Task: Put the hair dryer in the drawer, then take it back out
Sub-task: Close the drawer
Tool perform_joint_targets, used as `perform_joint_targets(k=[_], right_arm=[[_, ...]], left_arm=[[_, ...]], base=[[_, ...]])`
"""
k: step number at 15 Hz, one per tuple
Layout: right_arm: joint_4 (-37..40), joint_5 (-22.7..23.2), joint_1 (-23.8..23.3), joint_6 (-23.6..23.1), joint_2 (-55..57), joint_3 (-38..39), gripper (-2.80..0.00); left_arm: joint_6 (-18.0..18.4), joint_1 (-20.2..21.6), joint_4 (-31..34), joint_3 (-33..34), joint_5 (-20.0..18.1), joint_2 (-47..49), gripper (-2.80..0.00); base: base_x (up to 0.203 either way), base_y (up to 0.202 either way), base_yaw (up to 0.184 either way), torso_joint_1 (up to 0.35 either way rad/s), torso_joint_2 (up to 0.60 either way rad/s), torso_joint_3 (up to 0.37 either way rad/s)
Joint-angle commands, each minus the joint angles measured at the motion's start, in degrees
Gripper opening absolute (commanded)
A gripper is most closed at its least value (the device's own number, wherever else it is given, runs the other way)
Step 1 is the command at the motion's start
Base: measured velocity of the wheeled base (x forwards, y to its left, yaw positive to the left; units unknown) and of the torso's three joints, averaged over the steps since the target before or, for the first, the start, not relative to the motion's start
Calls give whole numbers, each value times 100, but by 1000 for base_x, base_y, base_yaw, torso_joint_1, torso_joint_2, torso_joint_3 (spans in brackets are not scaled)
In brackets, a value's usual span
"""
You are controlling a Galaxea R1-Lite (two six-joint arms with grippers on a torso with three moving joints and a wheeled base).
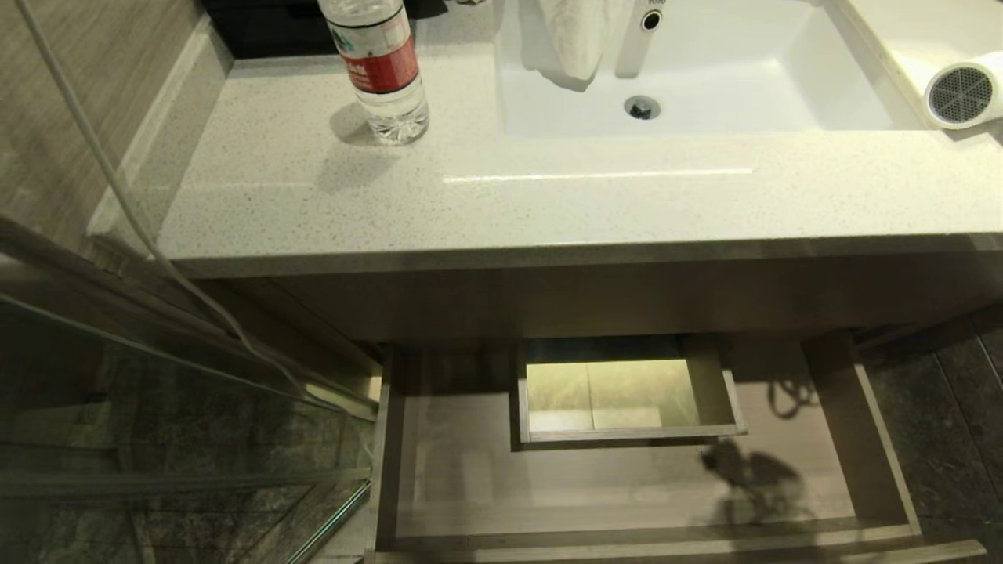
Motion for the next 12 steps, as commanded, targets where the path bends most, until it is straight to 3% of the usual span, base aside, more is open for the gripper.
perform_joint_targets(k=[1,12], right_arm=[[23,13,-2,-31,-98,44,-280],[4,22,-2,-28,-262,223,-280]], left_arm=[[-5,5,-3,1,1,6,-280],[-5,5,-3,1,1,6,-280]], base=[[0,0,0,-320,90,-242],[0,0,0,-271,14,-256]])
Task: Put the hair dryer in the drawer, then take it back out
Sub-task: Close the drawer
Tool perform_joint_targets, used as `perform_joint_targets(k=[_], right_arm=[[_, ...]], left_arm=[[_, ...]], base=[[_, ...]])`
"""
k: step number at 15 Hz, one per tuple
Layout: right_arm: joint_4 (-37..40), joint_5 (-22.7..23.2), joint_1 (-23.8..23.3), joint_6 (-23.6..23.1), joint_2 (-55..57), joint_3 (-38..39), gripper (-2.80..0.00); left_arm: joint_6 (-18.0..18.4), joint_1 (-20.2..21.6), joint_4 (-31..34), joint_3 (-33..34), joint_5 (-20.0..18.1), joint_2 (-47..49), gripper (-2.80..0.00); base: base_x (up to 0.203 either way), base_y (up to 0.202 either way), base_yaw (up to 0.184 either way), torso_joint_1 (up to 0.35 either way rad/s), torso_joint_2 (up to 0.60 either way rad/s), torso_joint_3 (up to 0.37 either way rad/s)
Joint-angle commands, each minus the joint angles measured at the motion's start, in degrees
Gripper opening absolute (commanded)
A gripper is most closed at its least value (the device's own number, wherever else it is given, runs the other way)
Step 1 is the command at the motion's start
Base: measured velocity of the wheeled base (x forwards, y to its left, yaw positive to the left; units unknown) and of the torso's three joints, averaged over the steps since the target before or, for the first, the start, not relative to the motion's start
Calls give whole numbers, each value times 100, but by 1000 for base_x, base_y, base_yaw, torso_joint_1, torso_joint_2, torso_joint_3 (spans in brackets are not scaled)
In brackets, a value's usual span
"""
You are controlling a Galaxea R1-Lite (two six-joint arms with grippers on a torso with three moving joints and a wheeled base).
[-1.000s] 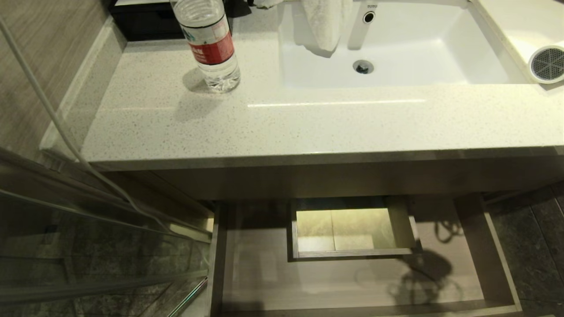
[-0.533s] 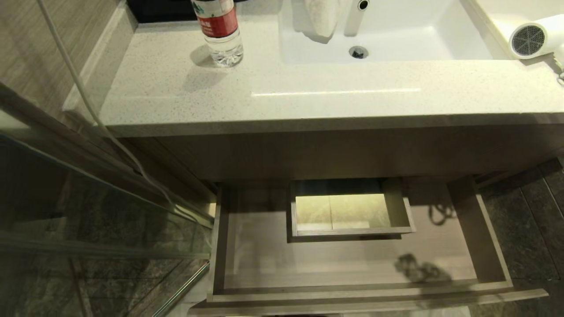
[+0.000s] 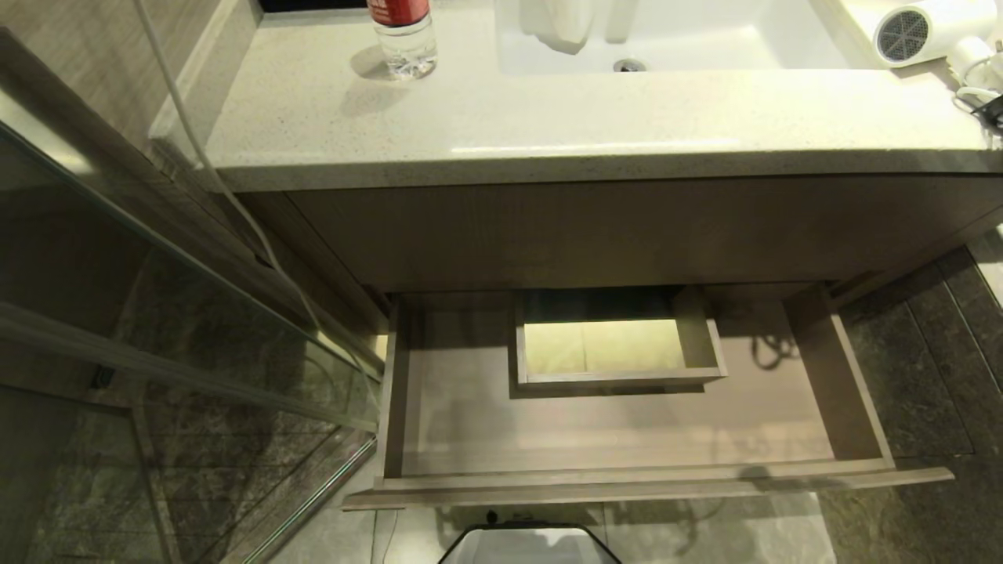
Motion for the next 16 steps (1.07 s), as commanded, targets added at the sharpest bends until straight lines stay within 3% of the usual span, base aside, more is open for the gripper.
perform_joint_targets(k=[1,9,16], right_arm=[[-31,25,1,-37,-51,34,-280],[-117,154,1,-37,-175,319,-280],[-139,145,1,-37,-144,377,-280]], left_arm=[[-2,-6,-3,-1,-1,6,-280],[-2,2,2,-1,-1,3,-280],[-2,2,-3,-1,-1,6,-280]], base=[[0,0,0,-60,-16,-70],[0,0,0,-184,319,136],[0,0,0,-291,532,234]])
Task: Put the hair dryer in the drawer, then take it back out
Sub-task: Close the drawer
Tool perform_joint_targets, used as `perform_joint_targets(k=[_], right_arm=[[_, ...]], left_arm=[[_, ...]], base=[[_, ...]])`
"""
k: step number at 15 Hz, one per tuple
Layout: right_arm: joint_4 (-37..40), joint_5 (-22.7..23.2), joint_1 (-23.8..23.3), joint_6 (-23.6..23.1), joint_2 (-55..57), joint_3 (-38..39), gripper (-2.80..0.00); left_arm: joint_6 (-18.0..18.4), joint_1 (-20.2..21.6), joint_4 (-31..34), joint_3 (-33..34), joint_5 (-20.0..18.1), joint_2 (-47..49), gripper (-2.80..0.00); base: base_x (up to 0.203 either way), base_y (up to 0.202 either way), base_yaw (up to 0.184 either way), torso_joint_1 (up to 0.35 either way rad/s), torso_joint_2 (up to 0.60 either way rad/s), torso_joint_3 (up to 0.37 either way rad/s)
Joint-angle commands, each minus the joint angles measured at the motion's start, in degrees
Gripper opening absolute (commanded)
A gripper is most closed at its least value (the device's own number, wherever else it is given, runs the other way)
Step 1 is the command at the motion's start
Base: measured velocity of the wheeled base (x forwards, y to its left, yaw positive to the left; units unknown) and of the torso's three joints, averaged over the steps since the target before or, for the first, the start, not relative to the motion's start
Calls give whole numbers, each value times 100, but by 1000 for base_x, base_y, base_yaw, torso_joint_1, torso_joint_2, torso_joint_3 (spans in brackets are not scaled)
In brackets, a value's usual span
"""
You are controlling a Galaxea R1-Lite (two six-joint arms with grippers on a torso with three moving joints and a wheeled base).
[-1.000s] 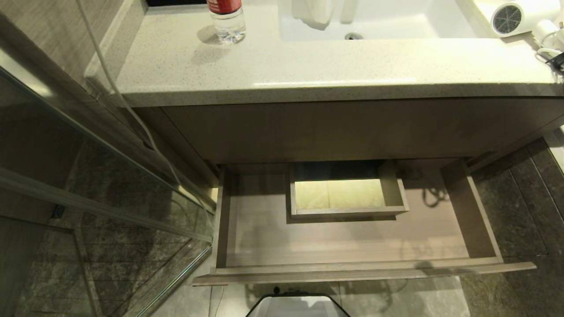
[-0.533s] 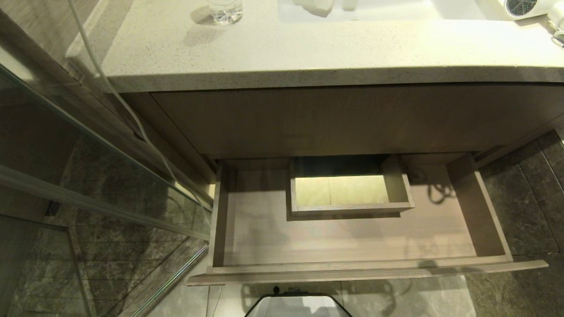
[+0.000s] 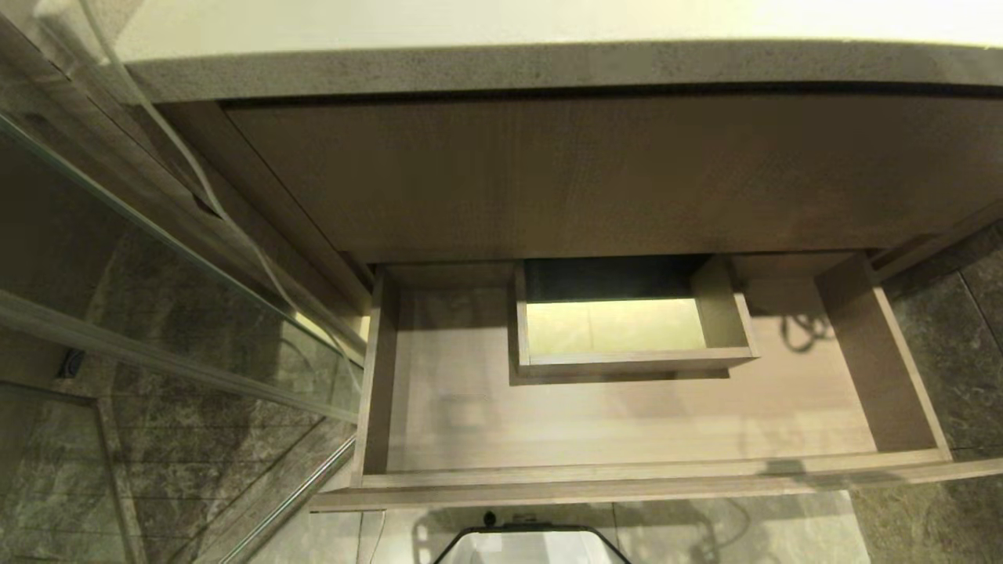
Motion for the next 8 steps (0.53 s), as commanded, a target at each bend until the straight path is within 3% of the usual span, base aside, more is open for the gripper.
perform_joint_targets(k=[1,8], right_arm=[[18,14,-2,-28,16,38,-280],[43,5,-2,-23,15,160,-280]], left_arm=[[0,-5,-8,-1,-1,6,-280],[1,2,-8,-1,-1,6,-280]], base=[[0,0,0,-290,530,226],[0,0,0,-303,511,207]])
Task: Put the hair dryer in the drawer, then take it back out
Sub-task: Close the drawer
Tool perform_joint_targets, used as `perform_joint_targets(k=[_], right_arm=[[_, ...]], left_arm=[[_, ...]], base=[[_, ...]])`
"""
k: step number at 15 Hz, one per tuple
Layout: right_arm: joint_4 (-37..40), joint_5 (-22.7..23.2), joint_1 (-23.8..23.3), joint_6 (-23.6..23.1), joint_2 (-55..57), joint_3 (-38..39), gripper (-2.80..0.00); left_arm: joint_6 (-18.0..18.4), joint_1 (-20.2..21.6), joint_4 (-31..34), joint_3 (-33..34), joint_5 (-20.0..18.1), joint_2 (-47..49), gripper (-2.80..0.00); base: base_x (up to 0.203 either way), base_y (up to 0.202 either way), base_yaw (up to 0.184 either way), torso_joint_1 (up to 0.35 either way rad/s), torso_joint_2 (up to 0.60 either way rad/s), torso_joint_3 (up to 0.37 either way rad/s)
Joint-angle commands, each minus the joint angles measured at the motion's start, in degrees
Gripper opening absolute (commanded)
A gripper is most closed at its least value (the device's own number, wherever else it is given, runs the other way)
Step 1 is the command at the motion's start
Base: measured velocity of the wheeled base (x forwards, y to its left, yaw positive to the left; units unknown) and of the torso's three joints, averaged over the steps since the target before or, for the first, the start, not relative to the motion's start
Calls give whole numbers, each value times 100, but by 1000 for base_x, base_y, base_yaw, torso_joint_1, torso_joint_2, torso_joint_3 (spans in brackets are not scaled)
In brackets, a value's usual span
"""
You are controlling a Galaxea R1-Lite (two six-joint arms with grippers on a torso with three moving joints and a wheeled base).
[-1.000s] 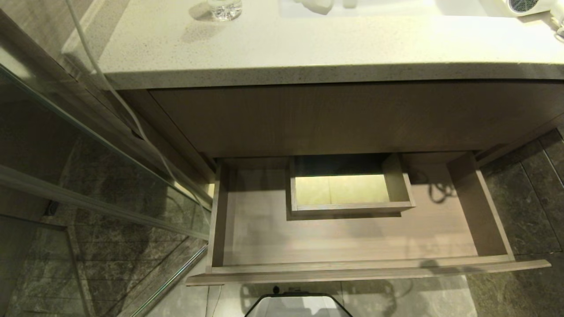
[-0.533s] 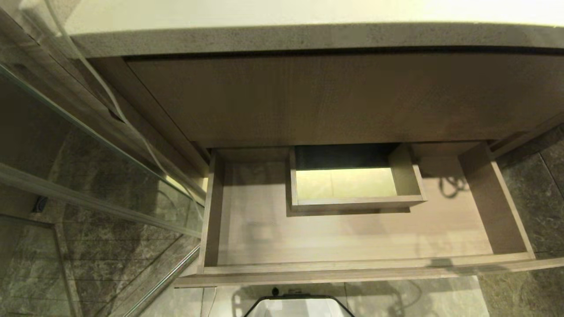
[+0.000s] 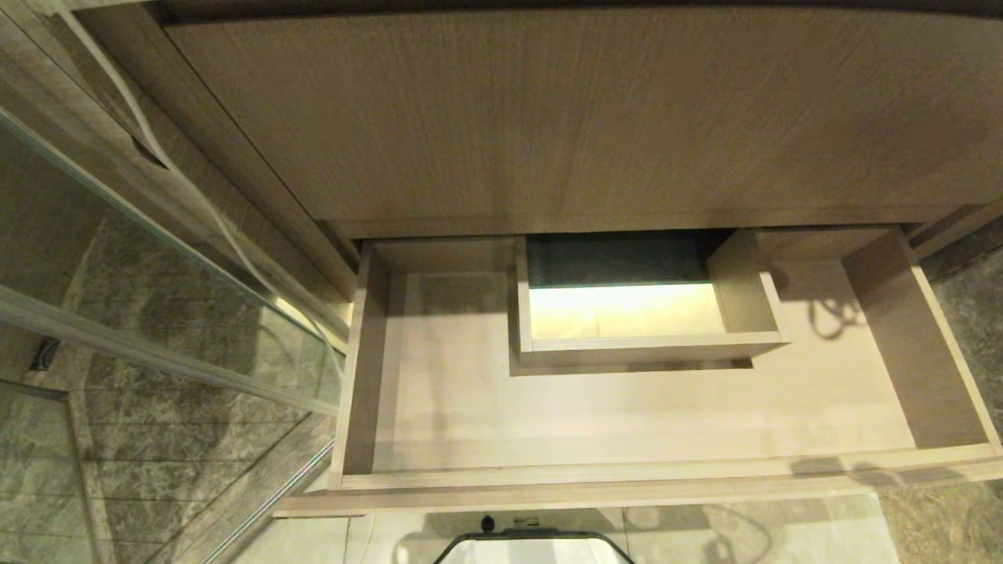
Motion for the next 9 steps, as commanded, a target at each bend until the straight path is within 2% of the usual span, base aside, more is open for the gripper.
perform_joint_targets(k=[1,5,9], right_arm=[[50,14,-1,-27,21,74,-280],[148,-107,-9,-31,301,246,-280],[92,-1051,-4,-32,1172,384,-280]], left_arm=[[0,-2,0,1,1,6,-280],[9,-4,0,1,1,6,-280],[7,3,0,1,1,6,-280]], base=[[0,0,0,-302,488,190],[0,0,0,-119,184,65],[0,0,0,-8,42,34]])
